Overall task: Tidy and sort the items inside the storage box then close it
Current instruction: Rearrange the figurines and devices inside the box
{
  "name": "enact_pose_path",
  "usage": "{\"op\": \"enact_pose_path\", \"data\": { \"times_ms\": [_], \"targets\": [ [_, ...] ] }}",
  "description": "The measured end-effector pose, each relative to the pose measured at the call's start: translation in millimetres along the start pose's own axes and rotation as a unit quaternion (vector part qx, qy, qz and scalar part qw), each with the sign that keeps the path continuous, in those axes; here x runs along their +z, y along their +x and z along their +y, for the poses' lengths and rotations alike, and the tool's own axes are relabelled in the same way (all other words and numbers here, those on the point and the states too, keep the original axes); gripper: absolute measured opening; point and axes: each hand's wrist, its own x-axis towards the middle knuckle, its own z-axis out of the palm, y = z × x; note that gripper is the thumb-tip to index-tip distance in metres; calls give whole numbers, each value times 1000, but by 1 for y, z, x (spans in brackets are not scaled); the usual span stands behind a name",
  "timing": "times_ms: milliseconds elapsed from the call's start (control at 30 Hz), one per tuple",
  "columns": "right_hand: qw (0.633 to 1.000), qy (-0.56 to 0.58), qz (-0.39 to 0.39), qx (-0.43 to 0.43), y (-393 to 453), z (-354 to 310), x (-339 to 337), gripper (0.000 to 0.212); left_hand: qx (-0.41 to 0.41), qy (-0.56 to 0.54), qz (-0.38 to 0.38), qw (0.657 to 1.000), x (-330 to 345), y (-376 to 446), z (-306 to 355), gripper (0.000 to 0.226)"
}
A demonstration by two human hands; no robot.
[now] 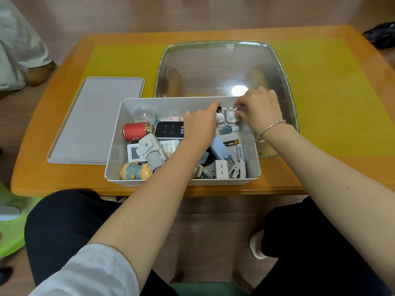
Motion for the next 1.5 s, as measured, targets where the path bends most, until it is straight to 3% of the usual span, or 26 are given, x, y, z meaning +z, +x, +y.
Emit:
{"op": "enact_pose_path", "data": {
  "times_ms": [133,233,400,667,1067,1167,1300,1500],
  "targets": [
    [995,95,31,23,-6,3,2,23,-30,-23,28,999,-7,-18,9,34],
    [991,117,52,43,-9,3,5,30,16,-44,9,999,-5,-36,19,25],
    [992,101,56,50,-10,3,7,31,40,40,-116,992,5,-40,23,42],
    [992,97,56,57,-10,2,10,29,46,105,-161,980,11,-33,15,57],
    [992,101,61,53,-11,2,9,27,48,106,-186,976,13,-36,15,68],
    [993,93,56,52,-12,3,7,28,38,88,-158,983,7,-40,15,63],
    [994,71,65,47,-14,-4,3,29,37,39,-61,997,-12,-51,7,50],
    [987,146,60,2,-16,-36,-7,28,-19,-19,46,999,-48,-74,-33,37]
  ]
}}
